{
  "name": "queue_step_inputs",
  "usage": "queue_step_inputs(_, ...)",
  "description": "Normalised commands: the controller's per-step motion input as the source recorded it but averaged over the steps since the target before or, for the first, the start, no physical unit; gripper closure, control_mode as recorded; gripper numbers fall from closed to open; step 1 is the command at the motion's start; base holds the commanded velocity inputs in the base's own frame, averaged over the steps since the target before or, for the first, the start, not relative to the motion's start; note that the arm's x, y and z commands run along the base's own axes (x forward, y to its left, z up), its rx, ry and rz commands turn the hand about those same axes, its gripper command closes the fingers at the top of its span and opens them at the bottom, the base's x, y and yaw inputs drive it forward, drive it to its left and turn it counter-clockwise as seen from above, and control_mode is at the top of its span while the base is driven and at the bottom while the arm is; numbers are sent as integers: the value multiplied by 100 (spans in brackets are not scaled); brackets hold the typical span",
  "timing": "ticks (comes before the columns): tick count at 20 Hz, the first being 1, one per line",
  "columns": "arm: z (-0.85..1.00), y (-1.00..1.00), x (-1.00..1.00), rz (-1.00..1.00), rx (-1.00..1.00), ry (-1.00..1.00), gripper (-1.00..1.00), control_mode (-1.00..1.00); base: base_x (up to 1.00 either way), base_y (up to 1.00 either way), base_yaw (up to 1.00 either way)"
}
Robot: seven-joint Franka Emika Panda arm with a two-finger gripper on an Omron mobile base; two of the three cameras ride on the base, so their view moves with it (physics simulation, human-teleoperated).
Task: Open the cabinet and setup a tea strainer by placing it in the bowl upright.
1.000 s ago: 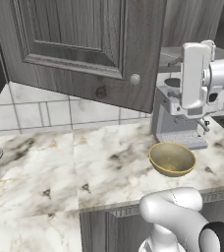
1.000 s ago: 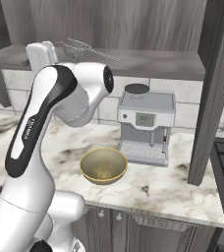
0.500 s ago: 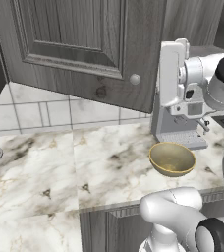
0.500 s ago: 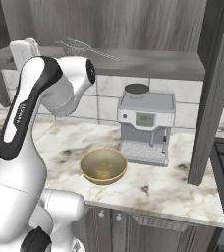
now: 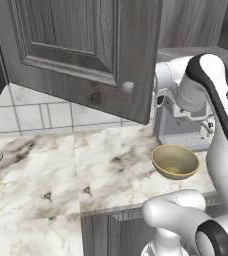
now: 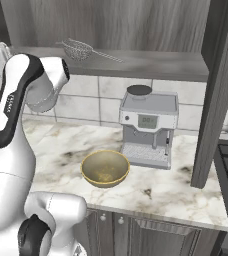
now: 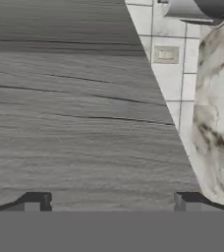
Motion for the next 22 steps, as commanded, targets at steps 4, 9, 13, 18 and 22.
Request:
queue_step_inputs(4, -4, 100, -40, 30, 0, -1, -100, -100, 0, 0, 0)
queue_step_inputs(9, -3, 98, -31, 8, 0, -2, -100, -100, 0, 0, 0)
queue_step_inputs(13, -5, 77, -19, -1, 0, 0, -100, -100, 0, 0, 0)
queue_step_inputs(18, -1, 58, -2, -5, 0, 0, -100, -100, 0, 0, 0)
queue_step_inputs(22, -5, 58, 0, -10, 0, 0, -100, -100, 0, 0, 0)
